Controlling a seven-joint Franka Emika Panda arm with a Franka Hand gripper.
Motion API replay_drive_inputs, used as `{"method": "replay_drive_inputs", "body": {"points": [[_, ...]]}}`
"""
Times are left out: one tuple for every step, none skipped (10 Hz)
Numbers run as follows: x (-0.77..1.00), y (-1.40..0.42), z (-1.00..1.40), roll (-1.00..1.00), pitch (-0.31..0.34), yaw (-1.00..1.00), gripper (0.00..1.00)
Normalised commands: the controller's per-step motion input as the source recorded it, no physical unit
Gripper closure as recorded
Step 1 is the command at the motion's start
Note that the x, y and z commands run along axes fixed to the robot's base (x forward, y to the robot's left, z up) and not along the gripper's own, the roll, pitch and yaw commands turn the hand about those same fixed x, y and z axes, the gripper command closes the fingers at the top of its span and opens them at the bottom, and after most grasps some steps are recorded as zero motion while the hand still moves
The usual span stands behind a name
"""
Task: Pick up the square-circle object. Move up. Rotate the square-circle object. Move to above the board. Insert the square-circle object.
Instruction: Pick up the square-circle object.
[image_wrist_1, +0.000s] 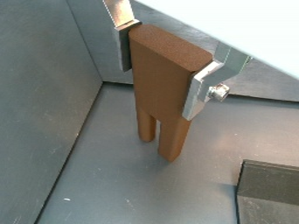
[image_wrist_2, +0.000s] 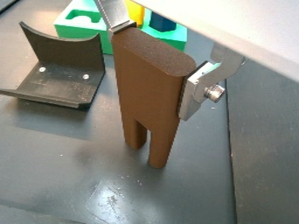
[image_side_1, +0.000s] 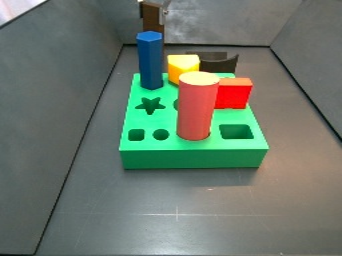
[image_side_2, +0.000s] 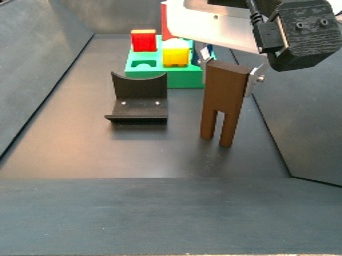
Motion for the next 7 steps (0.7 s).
{"method": "replay_drive_inputs", "body": {"points": [[0.0, 0.0, 0.0, 0.0, 0.0, 0.0, 1.0], [0.0, 0.0, 0.0, 0.0, 0.0, 0.0, 1.0], [0.0, 0.0, 0.0, 0.0, 0.0, 0.0, 1.0], [0.0, 0.0, 0.0, 0.0, 0.0, 0.0, 1.0], [0.0, 0.0, 0.0, 0.0, 0.0, 0.0, 1.0], [0.0, 0.0, 0.0, 0.0, 0.0, 0.0, 1.0], [0.0, 0.0, 0.0, 0.0, 0.0, 0.0, 1.0]]}}
